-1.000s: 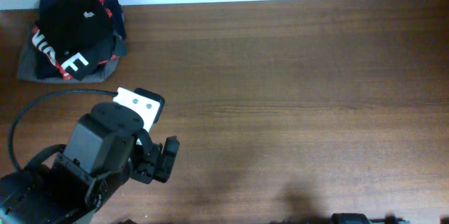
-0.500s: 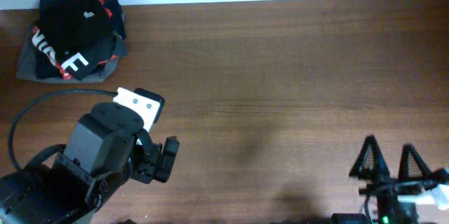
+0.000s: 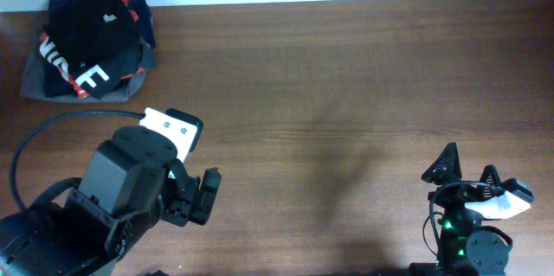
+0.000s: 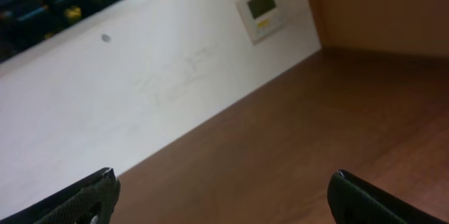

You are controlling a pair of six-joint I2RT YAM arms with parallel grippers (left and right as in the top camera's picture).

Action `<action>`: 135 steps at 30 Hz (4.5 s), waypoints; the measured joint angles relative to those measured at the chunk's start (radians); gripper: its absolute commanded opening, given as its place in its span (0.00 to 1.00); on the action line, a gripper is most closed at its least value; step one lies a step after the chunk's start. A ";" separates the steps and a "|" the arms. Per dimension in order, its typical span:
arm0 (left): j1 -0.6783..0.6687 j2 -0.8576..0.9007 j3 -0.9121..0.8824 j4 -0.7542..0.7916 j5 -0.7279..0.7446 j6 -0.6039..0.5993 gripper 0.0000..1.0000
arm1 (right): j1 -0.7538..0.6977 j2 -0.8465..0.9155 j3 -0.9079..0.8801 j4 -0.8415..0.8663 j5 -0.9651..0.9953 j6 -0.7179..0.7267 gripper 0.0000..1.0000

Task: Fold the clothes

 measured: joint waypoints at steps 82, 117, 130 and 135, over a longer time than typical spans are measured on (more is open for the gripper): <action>0.018 -0.032 -0.163 0.281 0.015 0.013 0.99 | 0.000 -0.002 -0.269 0.216 -0.383 -0.527 0.99; 0.677 -0.959 -1.749 1.727 0.298 0.354 0.99 | 0.000 -0.002 -0.269 0.216 -0.387 -0.528 0.99; 0.686 -1.106 -1.786 1.613 0.301 0.394 0.99 | 0.000 -0.002 -0.269 0.216 -0.387 -0.527 0.99; 0.687 -1.107 -1.788 1.519 0.301 0.399 0.99 | 0.000 -0.002 -0.269 0.216 -0.387 -0.528 0.99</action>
